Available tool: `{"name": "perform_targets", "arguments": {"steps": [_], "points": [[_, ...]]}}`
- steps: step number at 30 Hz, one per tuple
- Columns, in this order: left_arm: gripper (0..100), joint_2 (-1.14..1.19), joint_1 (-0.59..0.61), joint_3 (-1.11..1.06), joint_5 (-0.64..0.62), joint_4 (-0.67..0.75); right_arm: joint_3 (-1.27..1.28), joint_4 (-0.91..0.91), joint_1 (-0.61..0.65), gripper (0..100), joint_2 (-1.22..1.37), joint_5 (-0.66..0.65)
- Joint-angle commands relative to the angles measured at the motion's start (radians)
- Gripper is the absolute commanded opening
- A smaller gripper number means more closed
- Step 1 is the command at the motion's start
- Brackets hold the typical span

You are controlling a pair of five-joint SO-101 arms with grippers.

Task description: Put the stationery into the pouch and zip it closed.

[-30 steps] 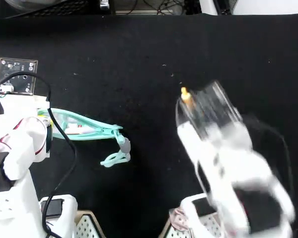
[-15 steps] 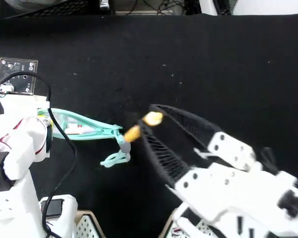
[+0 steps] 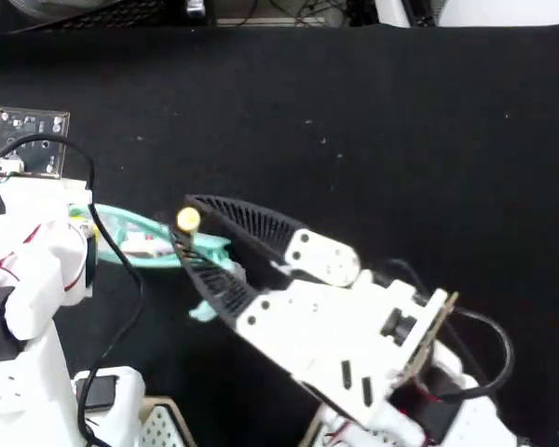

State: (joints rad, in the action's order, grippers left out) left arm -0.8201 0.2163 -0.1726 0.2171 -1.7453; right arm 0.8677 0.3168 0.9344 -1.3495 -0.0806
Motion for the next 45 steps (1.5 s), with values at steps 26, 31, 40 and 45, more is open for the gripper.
{"name": "perform_targets", "arguments": {"steps": [26,31,40,45], "points": [[3,0.009,0.013,-0.088,0.002,-0.012,0.045,0.103,0.012,3.2,0.165,-0.017],[3,0.009,0.008,-0.088,0.002,-0.012,-0.131,0.519,0.014,27.5,0.156,-0.077],[3,0.009,0.008,-0.088,0.002,-0.012,-0.443,0.933,-0.150,21.1,0.147,-0.084],[3,0.009,0.008,-0.082,0.002,-0.012,-0.275,0.976,-0.206,18.8,0.153,-0.086]]}}
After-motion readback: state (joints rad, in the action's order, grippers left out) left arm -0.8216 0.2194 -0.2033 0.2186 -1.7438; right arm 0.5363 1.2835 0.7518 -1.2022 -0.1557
